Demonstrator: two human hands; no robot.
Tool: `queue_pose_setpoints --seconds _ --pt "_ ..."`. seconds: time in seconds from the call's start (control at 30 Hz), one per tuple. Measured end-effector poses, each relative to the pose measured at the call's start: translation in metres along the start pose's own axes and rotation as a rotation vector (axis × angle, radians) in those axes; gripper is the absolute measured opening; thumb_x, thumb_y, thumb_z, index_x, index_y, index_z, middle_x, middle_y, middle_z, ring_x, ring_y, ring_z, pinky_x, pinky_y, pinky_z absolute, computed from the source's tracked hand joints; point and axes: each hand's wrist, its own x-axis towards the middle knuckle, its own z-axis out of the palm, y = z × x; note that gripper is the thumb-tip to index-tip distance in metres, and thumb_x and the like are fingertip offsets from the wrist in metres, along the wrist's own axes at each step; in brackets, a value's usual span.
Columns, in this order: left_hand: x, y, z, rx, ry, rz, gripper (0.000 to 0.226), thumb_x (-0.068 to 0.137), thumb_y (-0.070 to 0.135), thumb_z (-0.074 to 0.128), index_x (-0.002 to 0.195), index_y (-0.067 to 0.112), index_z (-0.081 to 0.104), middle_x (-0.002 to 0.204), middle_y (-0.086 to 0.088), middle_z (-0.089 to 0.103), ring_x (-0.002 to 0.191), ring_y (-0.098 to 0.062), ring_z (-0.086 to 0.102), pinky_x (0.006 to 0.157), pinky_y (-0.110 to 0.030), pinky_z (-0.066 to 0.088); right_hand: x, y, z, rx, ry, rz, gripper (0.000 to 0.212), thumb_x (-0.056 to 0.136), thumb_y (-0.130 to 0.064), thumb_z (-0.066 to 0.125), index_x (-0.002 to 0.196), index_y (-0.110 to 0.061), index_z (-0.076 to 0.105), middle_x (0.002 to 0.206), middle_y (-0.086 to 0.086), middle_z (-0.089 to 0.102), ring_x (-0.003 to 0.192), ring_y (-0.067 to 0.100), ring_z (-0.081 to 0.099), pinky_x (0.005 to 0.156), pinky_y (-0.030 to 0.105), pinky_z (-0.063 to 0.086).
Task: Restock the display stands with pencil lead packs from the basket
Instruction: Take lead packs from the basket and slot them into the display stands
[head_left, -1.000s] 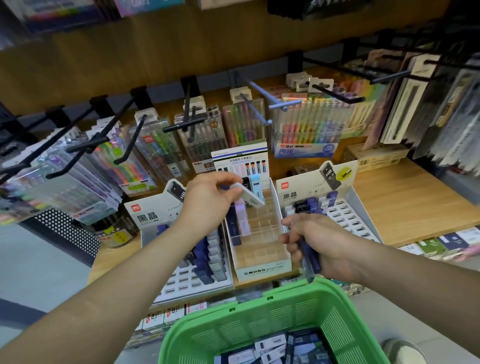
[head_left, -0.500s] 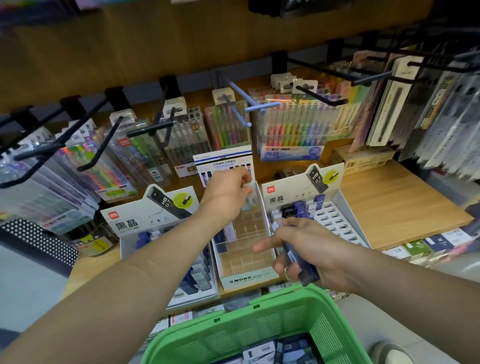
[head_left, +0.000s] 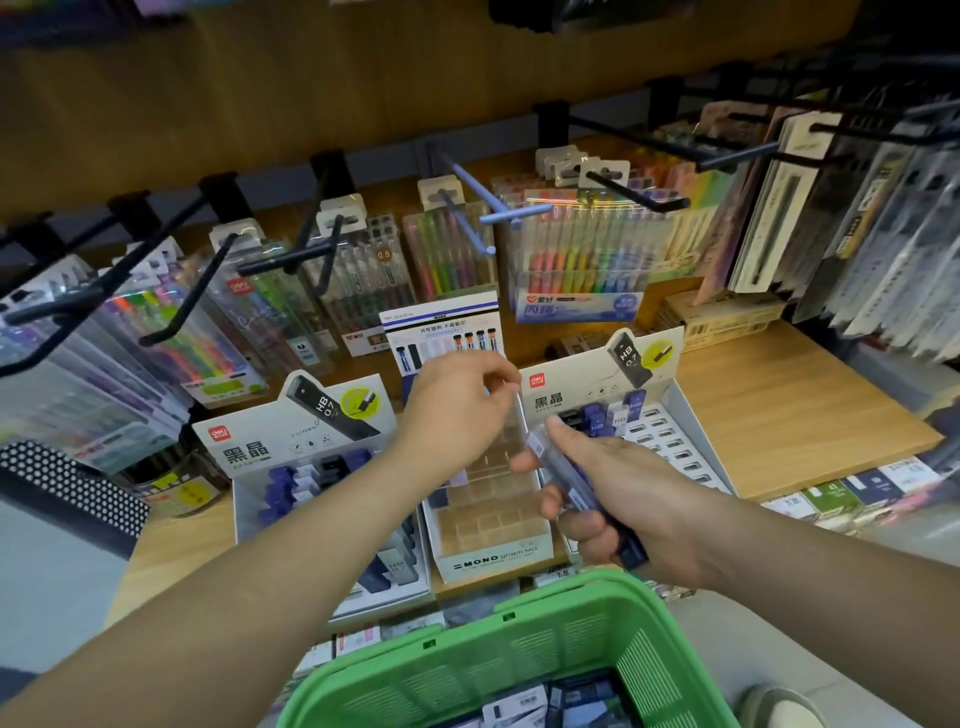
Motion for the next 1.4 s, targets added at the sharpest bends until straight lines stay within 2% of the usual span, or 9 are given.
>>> queue_pose_setpoints --seconds 0.17,0.33,0.53,0.73,0.87,0.93,1.03,1.13,1.4 --pt "-0.051 0.010 -0.020 -0.604 -0.481 -0.173 0.010 0.089 0.032 0.064 0.094 0.029 0.072 0.074 0.008 0.067 0.062 0.001 0.059 0.051 -0.016 0.045 0.000 0.002 0.003 0.007 -0.056 0.048 0.040 0.101 -0.042 0.047 0.099 -0.006 0.064 0.065 0.007 0.052 0.041 0.010 0.033 0.034 0.017 0.024" --pt "-0.060 -0.005 -0.038 -0.699 -0.453 -0.296 0.009 0.082 0.015 0.072 0.088 0.009 0.070 0.076 -0.014 0.061 0.064 -0.015 0.059 0.057 -0.021 0.051 0.000 0.002 0.005 -0.025 -0.127 0.089 0.045 0.096 -0.053 0.050 0.107 -0.011 0.060 0.068 0.008 0.058 0.039 0.012 0.041 0.031 0.017 0.028" --pt "-0.064 -0.014 -0.049 -0.736 -0.468 -0.443 0.014 0.090 0.020 0.063 0.081 0.009 0.066 0.069 -0.012 0.067 0.052 -0.013 0.060 0.050 -0.020 0.049 0.002 -0.005 0.004 -0.048 -0.065 -0.168 0.005 0.085 -0.013 0.069 0.085 -0.010 0.065 0.068 0.003 0.066 0.037 0.006 0.040 0.031 0.014 0.021" --pt "-0.083 -0.003 -0.043 -0.682 -0.595 -0.372 0.016 0.083 0.026 0.069 0.086 0.010 0.073 0.071 -0.001 0.070 0.067 -0.011 0.063 0.063 -0.020 0.053 0.004 0.000 0.013 -0.011 0.053 -0.215 0.006 0.088 -0.015 0.069 0.091 -0.011 0.065 0.063 -0.002 0.061 0.044 0.008 0.048 0.031 0.015 0.024" --pt "-0.093 0.003 -0.041 -0.868 -0.550 -0.409 0.052 0.067 0.019 0.083 0.109 0.017 0.053 0.078 -0.003 0.072 0.067 -0.017 0.068 0.063 -0.026 0.056 0.006 0.001 0.016 -0.015 0.096 -0.221 0.010 0.092 -0.009 0.064 0.100 -0.012 0.060 0.058 0.000 0.062 0.039 0.008 0.047 0.030 0.015 0.025" --pt "-0.100 -0.001 -0.041 -0.687 -0.469 -0.251 0.065 0.064 0.029 0.088 0.114 0.034 0.048 0.089 0.007 0.068 0.074 -0.012 0.066 0.066 -0.025 0.055 0.007 0.002 0.015 -0.018 0.126 -0.213 0.019 0.094 -0.006 0.062 0.109 -0.017 0.058 0.054 0.000 0.061 0.036 0.009 0.045 0.030 0.015 0.024" --pt "-0.108 -0.004 -0.045 -0.159 -0.297 0.160 0.050 0.071 0.054 0.074 0.112 0.047 0.046 0.101 0.023 0.050 0.088 -0.003 0.054 0.071 -0.020 0.049 0.008 0.003 0.016 -0.045 0.128 -0.175 0.024 0.096 -0.006 0.059 0.114 -0.021 0.061 0.058 0.003 0.061 0.034 0.010 0.044 0.030 0.015 0.024" --pt "-0.106 -0.001 -0.050 -0.039 -0.155 0.365 0.021 0.085 0.045 0.062 0.103 0.038 0.055 0.098 0.021 0.046 0.085 -0.003 0.053 0.072 -0.016 0.045 0.007 0.004 0.019 -0.134 0.089 -0.144 0.013 0.097 -0.011 0.057 0.106 -0.007 0.065 0.063 0.007 0.063 0.036 0.011 0.049 0.031 0.016 0.023" --pt "-0.093 0.001 -0.063 -0.729 0.001 -0.254 0.012 0.084 0.002 0.068 0.088 0.011 0.061 0.067 -0.011 0.068 0.063 -0.023 0.070 0.058 -0.028 0.058 -0.002 0.003 0.021 -0.285 -0.100 -0.016 0.020 0.098 -0.032 0.057 0.093 -0.014 0.065 0.066 0.003 0.060 0.042 0.010 0.040 0.033 0.015 0.021"
